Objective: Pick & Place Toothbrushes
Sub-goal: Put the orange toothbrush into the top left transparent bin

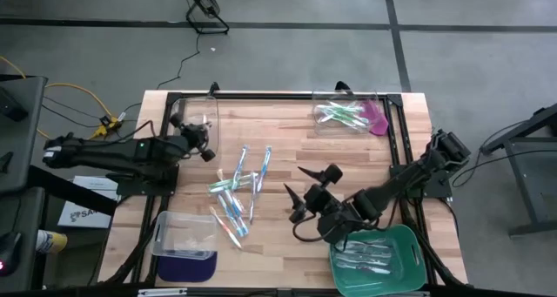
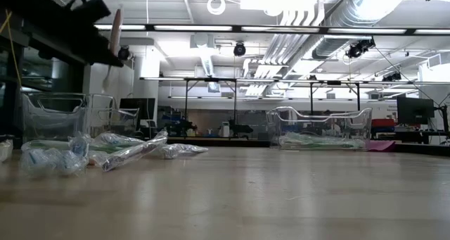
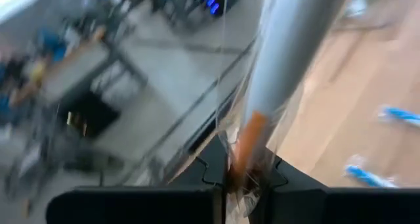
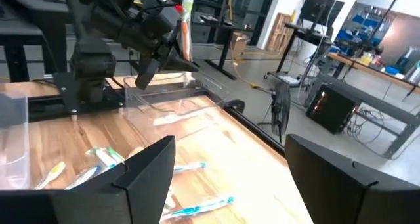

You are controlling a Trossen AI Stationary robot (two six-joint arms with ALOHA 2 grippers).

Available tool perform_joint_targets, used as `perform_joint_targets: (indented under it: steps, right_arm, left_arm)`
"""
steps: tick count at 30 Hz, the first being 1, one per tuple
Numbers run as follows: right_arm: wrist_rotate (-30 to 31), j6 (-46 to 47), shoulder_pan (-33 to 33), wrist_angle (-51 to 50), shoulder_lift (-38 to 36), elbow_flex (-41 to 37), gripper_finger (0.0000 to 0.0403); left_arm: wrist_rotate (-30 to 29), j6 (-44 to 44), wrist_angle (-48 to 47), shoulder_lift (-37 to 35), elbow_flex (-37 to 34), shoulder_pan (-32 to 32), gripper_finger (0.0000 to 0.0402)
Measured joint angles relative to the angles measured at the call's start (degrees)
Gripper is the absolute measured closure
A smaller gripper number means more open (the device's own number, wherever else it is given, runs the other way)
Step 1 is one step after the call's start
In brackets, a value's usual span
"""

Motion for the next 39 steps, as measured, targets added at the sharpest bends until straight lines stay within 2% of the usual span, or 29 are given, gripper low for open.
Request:
perform_joint_targets:
  steps: [3,8,12,16,24,31,35,39]
  right_arm:
    - [-1.01,2.16,-0.72,-1.30,0.00,0.00,0.0121]
    - [-5.04,3.13,-1.72,-2.66,0.00,0.00,0.0121]
    - [-6.00,5.14,-1.99,-3.91,0.00,0.00,0.0121]
    - [-6.02,6.08,-1.97,-4.90,0.00,0.00,0.0121]
    - [-6.02,6.08,-1.97,-4.99,0.00,0.00,0.0121]
    - [-6.02,6.08,-1.97,-5.58,0.00,0.00,0.0121]
    - [-6.00,6.08,-1.97,-5.68,0.02,0.00,0.0121]
    - [-6.00,6.98,-1.97,-6.04,0.02,0.00,0.0121]
  left_arm:
    - [1.53,-8.65,-4.46,0.57,0.00,5.78,0.0383]
    - [10.52,-16.01,-6.35,0.59,-0.02,17.31,0.0383]
    - [19.23,-16.21,-6.43,0.61,-0.02,26.98,0.0383]
    - [30.75,-16.29,-5.93,1.96,-0.02,35.94,0.0383]
    - [51.00,-12.88,-6.27,10.15,0.01,51.06,0.0383]
    - [58.53,-7.37,-10.55,17.23,5.59,56.25,0.0372]
    - [58.65,-4.86,-15.24,18.32,9.38,56.25,0.0357]
    - [55.98,-3.63,-21.45,17.88,11.75,56.24,0.0348]
